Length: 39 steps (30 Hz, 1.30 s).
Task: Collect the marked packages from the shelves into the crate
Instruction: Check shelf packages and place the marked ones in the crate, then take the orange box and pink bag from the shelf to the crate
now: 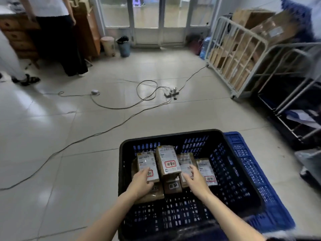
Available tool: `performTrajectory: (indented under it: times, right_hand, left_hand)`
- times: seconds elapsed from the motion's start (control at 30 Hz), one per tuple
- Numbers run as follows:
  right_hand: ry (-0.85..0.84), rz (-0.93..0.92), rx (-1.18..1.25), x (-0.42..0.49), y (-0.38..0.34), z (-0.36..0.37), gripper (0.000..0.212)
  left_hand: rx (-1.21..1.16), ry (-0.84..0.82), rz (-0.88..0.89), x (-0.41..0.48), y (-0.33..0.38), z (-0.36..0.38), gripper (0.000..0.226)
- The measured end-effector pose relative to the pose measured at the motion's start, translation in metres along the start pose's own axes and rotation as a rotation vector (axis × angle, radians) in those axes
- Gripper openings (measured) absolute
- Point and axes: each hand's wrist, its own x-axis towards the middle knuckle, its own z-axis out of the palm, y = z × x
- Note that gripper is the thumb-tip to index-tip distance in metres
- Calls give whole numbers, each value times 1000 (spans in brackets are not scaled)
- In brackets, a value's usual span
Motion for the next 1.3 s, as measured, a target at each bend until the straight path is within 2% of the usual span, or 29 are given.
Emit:
performTrajectory:
  times: [0.23, 0.4, 0.53, 0.83, 1.07, 1.3]
  right_hand:
    - [161, -60, -256, -87, 7, -15, 61]
    - [315, -23, -361, -147, 31, -37, 60]
    - [421, 76, -354, -194, 59, -57, 63]
    - [610, 269, -290, -304, 119, -93, 63]
    - [758, 377, -233, -410, 176, -128, 58]
    - [848, 461, -181, -512, 232, -147, 62]
  left_hand:
    - [338, 21, 287, -37, 31, 0, 70]
    - [452, -35, 459, -60, 72, 25, 66]
    - [522, -129, 573, -82, 106, 58, 68]
    - [612, -225, 818, -141, 173, 131, 68]
    - [648, -329, 958, -211, 220, 206, 67]
    - [677, -355, 1049, -293, 256, 273, 66]
